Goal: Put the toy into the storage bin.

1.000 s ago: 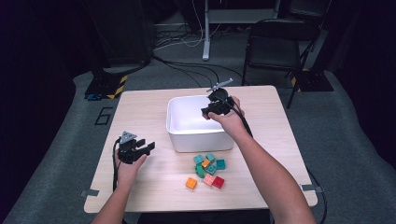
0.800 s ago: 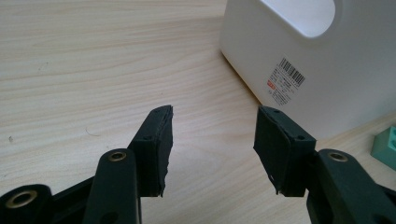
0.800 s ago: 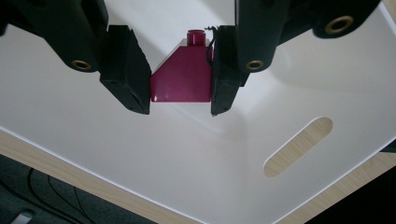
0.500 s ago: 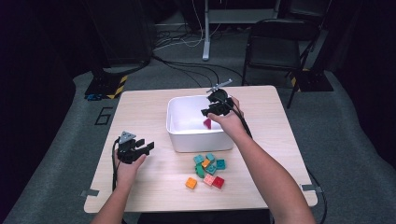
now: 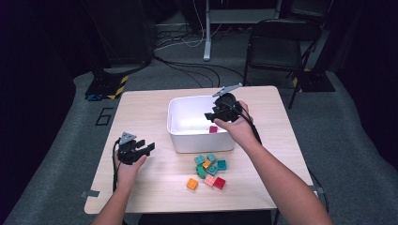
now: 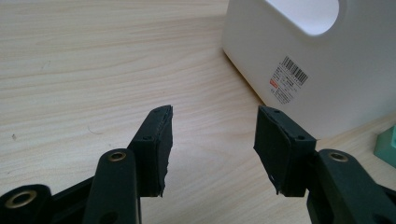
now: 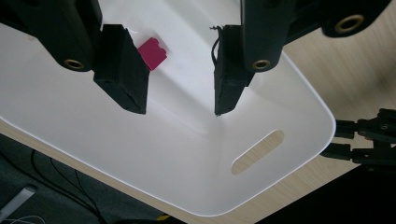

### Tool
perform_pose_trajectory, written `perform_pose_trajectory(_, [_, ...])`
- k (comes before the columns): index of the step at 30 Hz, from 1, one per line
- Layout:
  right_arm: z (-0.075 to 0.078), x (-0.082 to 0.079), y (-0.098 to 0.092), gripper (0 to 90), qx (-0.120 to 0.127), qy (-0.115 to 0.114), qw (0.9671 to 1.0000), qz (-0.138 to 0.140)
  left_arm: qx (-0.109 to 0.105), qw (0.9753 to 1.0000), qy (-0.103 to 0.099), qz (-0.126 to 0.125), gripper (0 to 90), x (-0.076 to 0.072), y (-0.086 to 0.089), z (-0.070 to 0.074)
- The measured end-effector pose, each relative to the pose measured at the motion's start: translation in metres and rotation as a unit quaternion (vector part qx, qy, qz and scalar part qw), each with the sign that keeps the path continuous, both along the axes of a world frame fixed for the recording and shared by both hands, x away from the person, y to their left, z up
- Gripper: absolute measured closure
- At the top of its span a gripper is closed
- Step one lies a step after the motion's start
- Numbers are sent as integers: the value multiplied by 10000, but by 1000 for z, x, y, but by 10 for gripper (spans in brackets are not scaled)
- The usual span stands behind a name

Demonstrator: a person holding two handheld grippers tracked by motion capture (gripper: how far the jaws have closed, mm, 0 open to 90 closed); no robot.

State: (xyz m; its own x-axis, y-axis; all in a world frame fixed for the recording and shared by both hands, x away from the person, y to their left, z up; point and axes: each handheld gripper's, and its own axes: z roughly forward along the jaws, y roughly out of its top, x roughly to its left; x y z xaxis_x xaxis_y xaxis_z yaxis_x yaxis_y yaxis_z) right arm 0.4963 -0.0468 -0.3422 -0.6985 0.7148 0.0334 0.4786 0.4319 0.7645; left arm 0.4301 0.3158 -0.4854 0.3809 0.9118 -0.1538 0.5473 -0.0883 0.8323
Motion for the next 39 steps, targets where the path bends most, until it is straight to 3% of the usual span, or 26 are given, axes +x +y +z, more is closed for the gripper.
perform_pose_trajectory(8, [8,-22,-11,546,77,-90,9998,130,11,10000,14,4,464,0,0,0])
perform_pose_trajectory(24, [8,-67,-33,546,280,-286,9987,308,28,10000,21,2,464,0,0,0])
perform_pose_trajectory(32, [-16,-88,-40,546,363,-284,9985,306,37,10000,19,3,464,0,-1,-1])
perform_pose_trajectory(39, [-43,-91,-43,546,383,-110,9989,241,38,10000,24,6,464,0,-1,-1])
